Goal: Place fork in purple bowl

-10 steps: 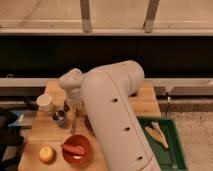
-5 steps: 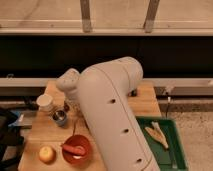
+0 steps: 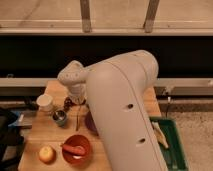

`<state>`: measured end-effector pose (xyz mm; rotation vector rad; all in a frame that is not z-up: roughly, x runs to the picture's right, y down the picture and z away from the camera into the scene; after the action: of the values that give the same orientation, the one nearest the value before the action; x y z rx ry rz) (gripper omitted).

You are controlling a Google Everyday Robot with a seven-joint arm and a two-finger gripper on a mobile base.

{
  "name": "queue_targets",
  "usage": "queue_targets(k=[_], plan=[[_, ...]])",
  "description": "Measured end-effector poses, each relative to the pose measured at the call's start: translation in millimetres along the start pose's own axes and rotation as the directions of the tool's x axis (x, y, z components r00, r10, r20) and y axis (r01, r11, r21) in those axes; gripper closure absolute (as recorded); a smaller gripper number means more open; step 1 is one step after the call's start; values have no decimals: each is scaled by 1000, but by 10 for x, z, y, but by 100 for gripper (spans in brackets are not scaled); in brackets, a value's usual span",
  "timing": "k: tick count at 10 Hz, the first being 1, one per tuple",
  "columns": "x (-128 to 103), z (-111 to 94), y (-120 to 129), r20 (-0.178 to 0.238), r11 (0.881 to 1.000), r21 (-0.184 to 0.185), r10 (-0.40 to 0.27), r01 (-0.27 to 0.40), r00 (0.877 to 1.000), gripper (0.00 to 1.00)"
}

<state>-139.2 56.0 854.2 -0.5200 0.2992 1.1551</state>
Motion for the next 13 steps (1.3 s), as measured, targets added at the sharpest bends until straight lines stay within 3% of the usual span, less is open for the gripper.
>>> queue_targets(k=[5,11,13], plan=[[-181,-761,-556,93,994,56,83,-88,992,100],[89,-1382,-1215,170,972,111,188,-208,967,100],[175,-1538,-1312,189,964,122,210,-235,959,100]])
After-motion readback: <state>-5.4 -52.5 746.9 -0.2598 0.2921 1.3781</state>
